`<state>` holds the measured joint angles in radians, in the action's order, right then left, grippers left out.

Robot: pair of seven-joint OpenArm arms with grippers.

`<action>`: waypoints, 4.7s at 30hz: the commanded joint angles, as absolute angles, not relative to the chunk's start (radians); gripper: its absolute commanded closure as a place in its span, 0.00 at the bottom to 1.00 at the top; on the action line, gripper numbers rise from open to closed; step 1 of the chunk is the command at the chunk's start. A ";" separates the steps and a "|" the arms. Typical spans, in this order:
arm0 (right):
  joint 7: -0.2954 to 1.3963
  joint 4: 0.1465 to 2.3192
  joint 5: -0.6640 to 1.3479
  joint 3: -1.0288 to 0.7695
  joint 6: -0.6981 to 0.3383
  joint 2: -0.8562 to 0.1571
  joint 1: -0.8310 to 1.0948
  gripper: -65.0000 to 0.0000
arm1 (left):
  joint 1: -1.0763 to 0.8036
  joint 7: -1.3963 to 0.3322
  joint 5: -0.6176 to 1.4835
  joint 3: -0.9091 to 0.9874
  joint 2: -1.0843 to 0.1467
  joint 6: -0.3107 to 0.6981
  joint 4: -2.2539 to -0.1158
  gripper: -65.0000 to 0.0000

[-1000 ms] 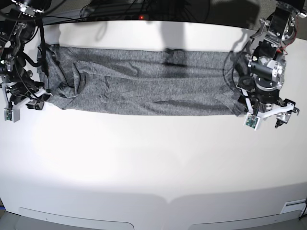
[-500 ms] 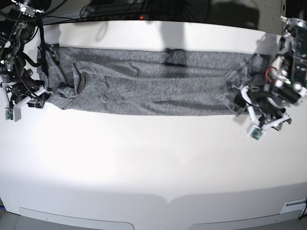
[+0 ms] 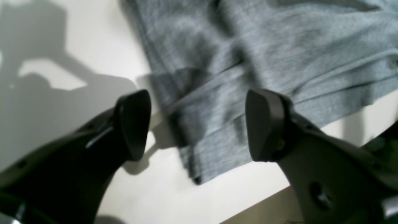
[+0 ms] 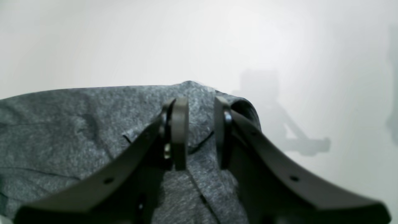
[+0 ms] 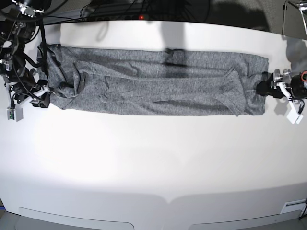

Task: Fold the T-shirt properly
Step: 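Grasp the strip's end with the left gripper, then fold the strip's end with the left gripper toward the right gripper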

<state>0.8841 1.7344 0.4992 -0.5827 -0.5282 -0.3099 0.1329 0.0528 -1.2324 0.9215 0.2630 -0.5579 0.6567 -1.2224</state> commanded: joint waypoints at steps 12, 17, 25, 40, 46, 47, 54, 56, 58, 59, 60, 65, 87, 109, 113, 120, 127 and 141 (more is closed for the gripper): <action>0.870 1.752 0.509 -0.589 -0.546 -0.327 0.121 0.77 | 0.116 -1.188 1.016 0.271 -0.552 0.697 -0.920 0.31; 0.874 1.752 0.509 -0.589 -0.546 -0.327 0.116 0.77 | 0.106 -1.337 1.042 0.271 -0.473 0.698 -0.896 0.31; 0.877 1.752 0.509 -0.589 -0.546 -0.327 0.117 0.77 | 0.103 -1.331 1.042 0.271 -0.421 0.698 -0.896 0.31; 0.878 1.752 0.509 -0.589 -0.546 -0.327 0.116 0.77 | 0.103 -1.285 1.040 0.271 -0.424 0.698 -0.896 0.31; 0.878 1.752 0.509 -0.589 -0.546 -0.327 0.116 0.77 | 0.102 -1.285 1.037 0.271 -0.424 0.698 -0.896 0.31; 0.878 1.752 0.509 -0.589 -0.546 -0.327 0.116 0.77 | 0.102 -1.282 1.037 0.271 -0.425 0.698 -0.896 0.31; 0.880 1.752 0.509 -0.589 -0.546 -0.327 0.116 0.77 | 0.102 -1.203 0.942 0.271 -0.424 0.698 -0.896 0.31; 0.879 1.752 0.510 -0.589 -0.546 -0.327 0.116 0.77 | 0.102 -1.204 0.943 0.271 -0.424 0.698 -0.896 0.31; 0.879 1.752 0.509 -0.589 -0.546 -0.327 0.116 0.77 | 0.102 -1.204 0.943 0.271 -0.424 0.698 -0.896 0.31; 0.879 1.752 0.509 -0.589 -0.546 -0.327 0.116 0.77 | 0.102 -1.205 0.943 0.271 -0.424 0.698 -0.896 0.31; 0.879 1.752 0.509 -0.589 -0.546 -0.327 0.116 0.77 | 0.102 -1.209 0.943 0.271 -0.425 0.698 -0.896 0.31; 0.880 1.752 0.509 -0.589 -0.546 -0.327 0.116 0.77 | 0.102 -1.226 0.943 0.271 -0.424 0.698 -0.896 0.43; 0.884 1.752 0.510 -0.589 -0.546 -0.327 0.116 0.77 | 0.105 -1.224 1.028 0.271 -0.425 0.698 -0.897 1.00; 0.884 1.752 0.510 -0.589 -0.546 -0.326 0.117 0.77 | 0.119 -1.362 1.179 0.271 -0.418 0.652 -1.370 1.00; 0.890 1.752 0.510 -0.589 -0.546 -0.326 0.116 0.77 | 0.091 -1.392 1.178 0.271 -0.390 0.628 -1.444 1.00; 0.906 1.752 0.561 -0.589 -0.547 -0.324 0.117 0.77 | 0.058 -1.383 1.098 0.271 -0.239 0.591 -1.483 1.00; 0.907 1.752 0.561 -0.589 -0.547 -0.324 0.116 0.77 | 0.059 -1.382 1.074 0.271 -0.075 0.590 -1.483 1.00; 0.909 1.752 0.561 -0.589 -0.550 -0.324 0.116 0.77 | 0.049 -1.317 0.977 0.266 0.088 0.591 -1.483 1.00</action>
<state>0.9253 1.7344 0.5526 -0.5827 -0.5392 -0.3096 0.1276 0.0334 -1.3231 0.9421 0.2680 0.0841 0.5858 -1.4643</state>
